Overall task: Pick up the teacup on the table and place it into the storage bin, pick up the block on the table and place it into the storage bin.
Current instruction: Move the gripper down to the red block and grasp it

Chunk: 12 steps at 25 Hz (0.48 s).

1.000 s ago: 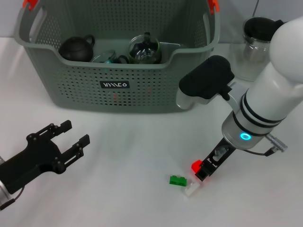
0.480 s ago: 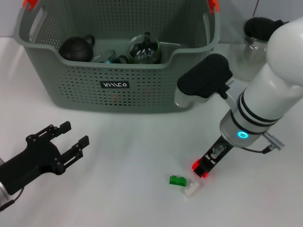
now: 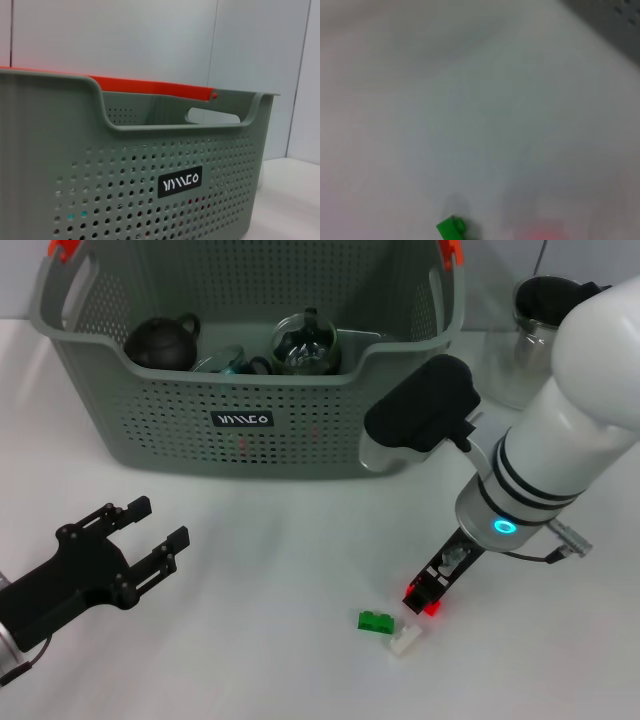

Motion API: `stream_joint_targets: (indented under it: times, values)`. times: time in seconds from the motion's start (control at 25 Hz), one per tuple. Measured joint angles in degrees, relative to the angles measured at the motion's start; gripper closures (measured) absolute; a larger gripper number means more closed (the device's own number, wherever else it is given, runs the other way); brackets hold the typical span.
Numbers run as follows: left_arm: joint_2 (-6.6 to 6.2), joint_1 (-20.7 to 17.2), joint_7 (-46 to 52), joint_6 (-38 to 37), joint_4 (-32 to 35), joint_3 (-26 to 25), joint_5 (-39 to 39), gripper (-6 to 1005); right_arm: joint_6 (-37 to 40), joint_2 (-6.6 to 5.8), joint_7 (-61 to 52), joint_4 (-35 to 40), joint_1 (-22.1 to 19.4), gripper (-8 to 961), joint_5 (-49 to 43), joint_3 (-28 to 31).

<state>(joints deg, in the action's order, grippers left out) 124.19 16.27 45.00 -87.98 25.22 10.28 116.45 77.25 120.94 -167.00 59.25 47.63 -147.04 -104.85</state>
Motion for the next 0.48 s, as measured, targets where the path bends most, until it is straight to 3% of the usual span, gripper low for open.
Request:
stream_joint_targets:
  times: [0.48]
  values:
    - [0.0,-0.2,-0.1,0.0,0.0,-0.2,0.0,371,-1.0,0.0,-0.3,-0.2,0.5,456,0.0,-2.1]
